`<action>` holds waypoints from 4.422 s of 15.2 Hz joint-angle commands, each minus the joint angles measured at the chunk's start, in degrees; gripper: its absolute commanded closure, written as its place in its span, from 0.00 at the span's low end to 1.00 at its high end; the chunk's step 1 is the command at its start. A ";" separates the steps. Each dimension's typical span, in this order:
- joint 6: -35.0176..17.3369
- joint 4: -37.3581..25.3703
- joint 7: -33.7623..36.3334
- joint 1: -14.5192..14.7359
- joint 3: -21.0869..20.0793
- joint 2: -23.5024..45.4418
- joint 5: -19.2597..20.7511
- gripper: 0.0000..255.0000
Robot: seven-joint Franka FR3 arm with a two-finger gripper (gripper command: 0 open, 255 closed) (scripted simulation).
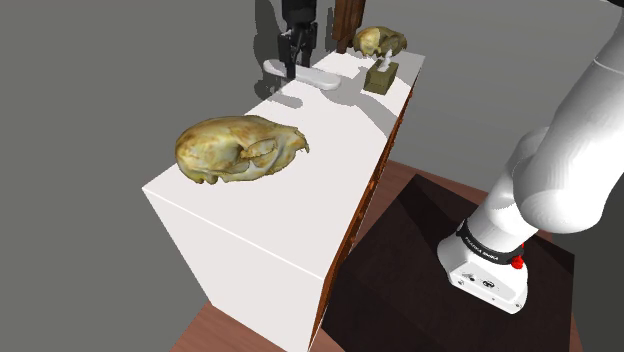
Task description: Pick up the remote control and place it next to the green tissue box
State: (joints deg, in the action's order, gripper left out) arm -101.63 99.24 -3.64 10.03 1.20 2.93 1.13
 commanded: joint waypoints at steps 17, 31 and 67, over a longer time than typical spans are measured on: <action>2.93 -3.99 -18.83 -9.81 8.91 0.70 -0.49 1.00; 3.92 -13.81 -34.37 -18.90 15.31 9.65 -3.44 1.00; -22.08 6.98 -35.32 -18.96 14.52 15.08 -5.39 1.00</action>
State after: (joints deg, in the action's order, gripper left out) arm -122.82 105.57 -38.94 -8.94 15.77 17.81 -4.16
